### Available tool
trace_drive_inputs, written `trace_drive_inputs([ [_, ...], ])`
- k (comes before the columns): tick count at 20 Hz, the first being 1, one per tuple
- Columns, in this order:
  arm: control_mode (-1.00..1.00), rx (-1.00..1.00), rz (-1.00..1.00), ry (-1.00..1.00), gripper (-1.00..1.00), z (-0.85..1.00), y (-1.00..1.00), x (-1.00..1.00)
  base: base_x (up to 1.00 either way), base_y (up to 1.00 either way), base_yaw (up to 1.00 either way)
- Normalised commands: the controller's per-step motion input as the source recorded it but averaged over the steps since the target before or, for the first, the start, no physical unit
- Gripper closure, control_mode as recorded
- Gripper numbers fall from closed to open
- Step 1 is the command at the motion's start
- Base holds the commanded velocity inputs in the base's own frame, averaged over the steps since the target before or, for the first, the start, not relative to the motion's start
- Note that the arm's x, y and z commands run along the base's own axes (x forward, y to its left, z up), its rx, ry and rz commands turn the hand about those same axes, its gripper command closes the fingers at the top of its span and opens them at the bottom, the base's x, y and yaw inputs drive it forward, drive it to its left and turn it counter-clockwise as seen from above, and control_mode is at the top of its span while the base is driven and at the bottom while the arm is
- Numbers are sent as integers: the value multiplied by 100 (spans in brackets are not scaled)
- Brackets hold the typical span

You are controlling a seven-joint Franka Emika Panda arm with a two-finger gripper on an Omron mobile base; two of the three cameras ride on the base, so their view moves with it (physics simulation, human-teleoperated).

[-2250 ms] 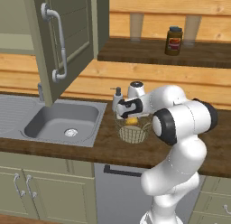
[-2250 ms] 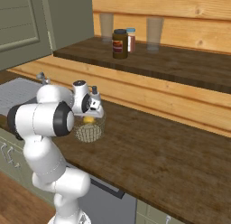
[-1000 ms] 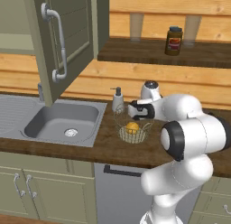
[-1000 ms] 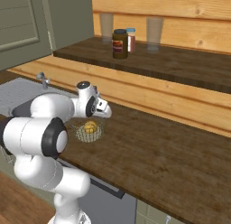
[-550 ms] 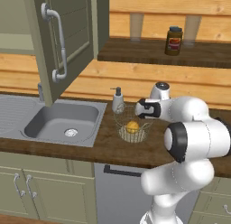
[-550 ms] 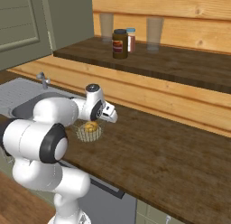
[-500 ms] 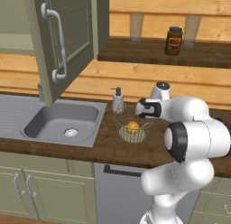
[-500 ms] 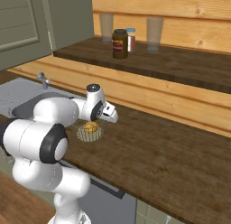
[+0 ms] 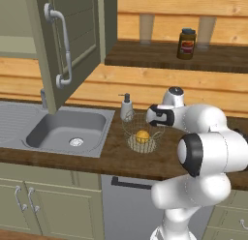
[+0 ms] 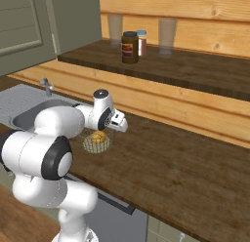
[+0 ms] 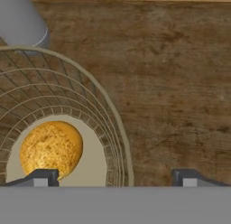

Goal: Open the cabinet, pick up the bread from the cabinet and place it in the basket. Then move the basket to the dining counter.

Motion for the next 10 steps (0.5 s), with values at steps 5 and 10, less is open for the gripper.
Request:
trace_drive_inputs([
  [5, -100, 2, -2, 8, -100, -26, 0, 1, 0, 0, 0],
  [10, -100, 7, -2, 0, -100, -32, 0, 0, 0, 0, 0],
])
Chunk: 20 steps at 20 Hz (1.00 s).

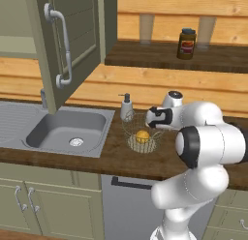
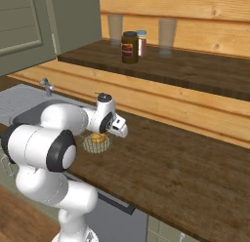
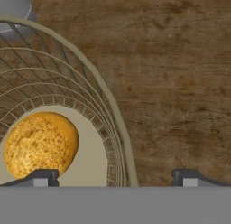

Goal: Open the cabinet, pick up the bread from the cabinet and place it in the basket. Then move the basket to the dining counter.

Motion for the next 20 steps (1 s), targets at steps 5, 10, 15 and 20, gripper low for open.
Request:
trace_drive_inputs([
  [5, -100, 5, -2, 0, -100, -30, 2, 0, 0, 0, 0],
  [10, -100, 1, 0, 0, -100, -25, 10, 0, 0, 0, 0],
  [15, -100, 1, 0, 0, 100, -21, 24, -9, 0, 0, 0],
  [20, -100, 0, -5, -1, 100, -2, 34, -24, 0, 0, 0],
])
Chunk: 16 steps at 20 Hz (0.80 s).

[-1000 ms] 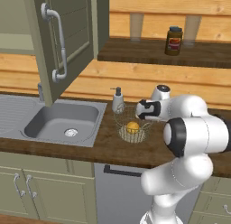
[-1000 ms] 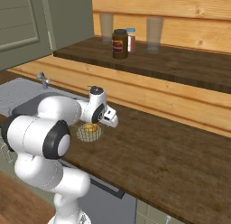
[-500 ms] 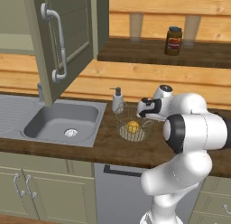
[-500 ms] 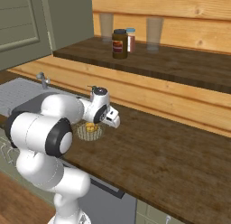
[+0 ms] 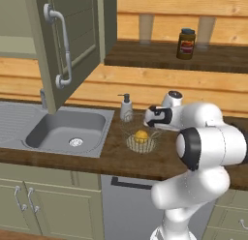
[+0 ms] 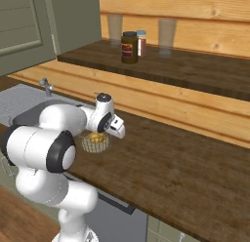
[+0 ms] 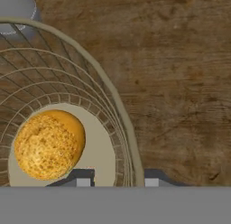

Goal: Open the cabinet, pick up the bread from the cabinet and place it in the basket. Then move the basket to the dining counter.

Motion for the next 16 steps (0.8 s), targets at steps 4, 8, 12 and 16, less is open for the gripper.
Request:
trace_drive_inputs([
  [4, -100, 0, -22, -3, 100, 0, 17, -49, 0, 0, 0],
  [8, -100, 0, -28, -5, 100, 0, 13, -54, 0, 0, 0],
  [12, -100, 3, -29, -12, 100, 21, 3, -66, 0, 0, 0],
  [16, -100, 16, -33, -20, 100, 48, 0, -74, 0, 0, 0],
])
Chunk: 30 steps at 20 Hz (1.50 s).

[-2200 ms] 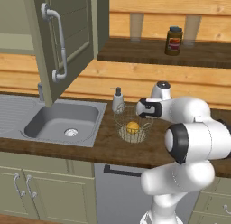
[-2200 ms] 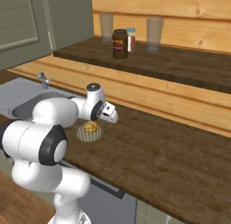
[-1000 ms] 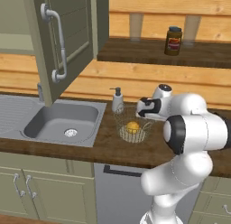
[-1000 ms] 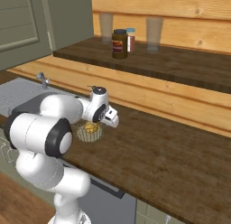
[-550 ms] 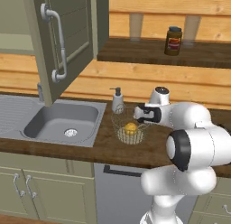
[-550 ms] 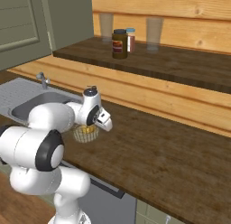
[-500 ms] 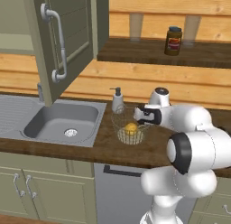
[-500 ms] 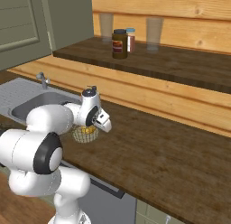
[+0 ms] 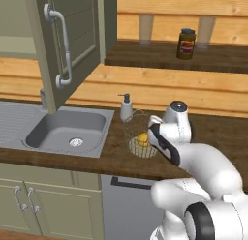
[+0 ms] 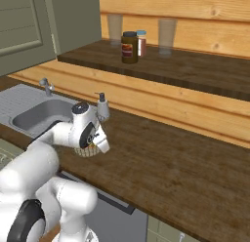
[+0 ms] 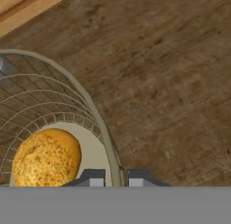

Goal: Open the cabinet, pick up the bread from the cabinet and place it in the basket. Then move the basket to the dining counter.

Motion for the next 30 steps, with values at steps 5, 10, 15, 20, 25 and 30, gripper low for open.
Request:
trace_drive_inputs([
  [5, -100, 26, -33, -16, 100, 66, -2, -72, 0, 0, 0],
  [10, -100, 9, -21, -7, 100, 60, 0, -65, 0, 0, 0],
  [15, -100, -5, -5, 0, 100, 57, 0, -27, 0, 0, 0],
  [20, -100, -4, -2, 14, 100, 72, 2, -6, 0, 0, 0],
  [25, -100, -1, 0, 17, 100, 13, 0, 0, 0, 0, 0],
  [30, -100, 0, 0, 2, 100, 0, 0, -1, 0, 0, 0],
])
